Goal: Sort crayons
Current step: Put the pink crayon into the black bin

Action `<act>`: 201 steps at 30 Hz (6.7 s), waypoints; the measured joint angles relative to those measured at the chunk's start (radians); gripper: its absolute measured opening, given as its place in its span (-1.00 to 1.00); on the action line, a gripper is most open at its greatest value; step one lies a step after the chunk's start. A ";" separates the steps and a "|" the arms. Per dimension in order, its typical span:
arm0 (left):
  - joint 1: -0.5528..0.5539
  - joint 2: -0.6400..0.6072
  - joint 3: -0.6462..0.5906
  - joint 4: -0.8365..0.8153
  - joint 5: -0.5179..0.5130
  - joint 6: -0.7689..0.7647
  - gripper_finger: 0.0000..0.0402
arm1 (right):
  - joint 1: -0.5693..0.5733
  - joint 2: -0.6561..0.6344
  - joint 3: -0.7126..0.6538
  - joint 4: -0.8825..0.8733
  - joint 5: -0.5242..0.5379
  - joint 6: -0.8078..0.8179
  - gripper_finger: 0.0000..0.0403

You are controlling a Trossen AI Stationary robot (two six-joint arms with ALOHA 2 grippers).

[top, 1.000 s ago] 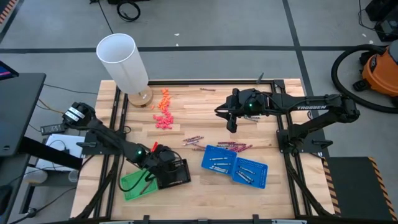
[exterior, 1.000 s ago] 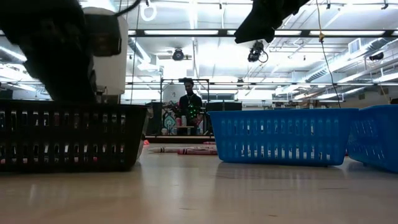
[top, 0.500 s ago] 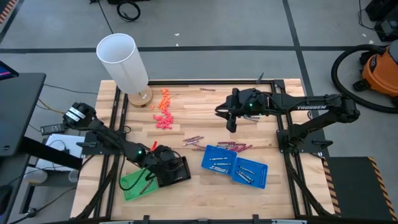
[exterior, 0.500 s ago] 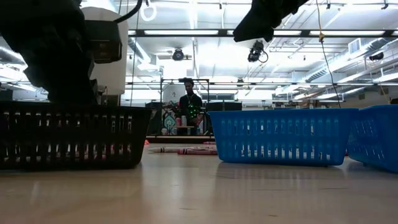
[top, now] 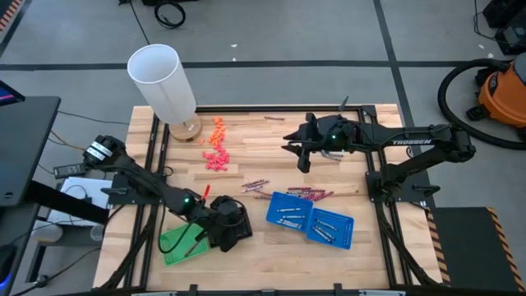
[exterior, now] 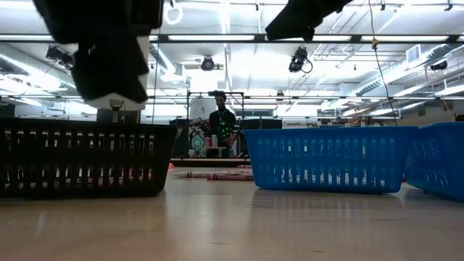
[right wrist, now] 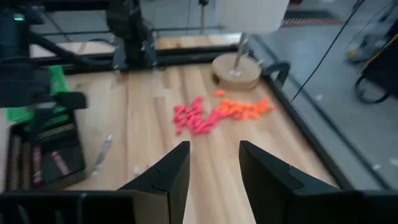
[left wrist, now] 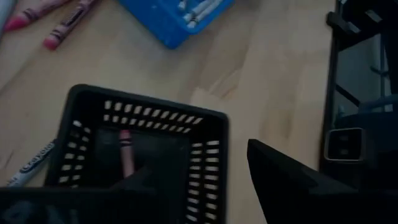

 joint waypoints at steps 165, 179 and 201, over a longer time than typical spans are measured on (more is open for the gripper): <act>0.563 0.217 -0.084 0.143 0.046 0.650 -0.32 | -0.013 0.221 0.047 -0.196 -0.138 0.194 -0.28; 0.575 0.232 -0.076 0.112 0.105 0.486 -0.92 | -0.002 0.221 0.047 -0.191 -0.138 0.112 -0.28; 0.392 -0.101 -0.059 0.024 0.042 0.301 -0.92 | -0.032 0.218 0.047 -0.228 -0.112 0.059 -0.28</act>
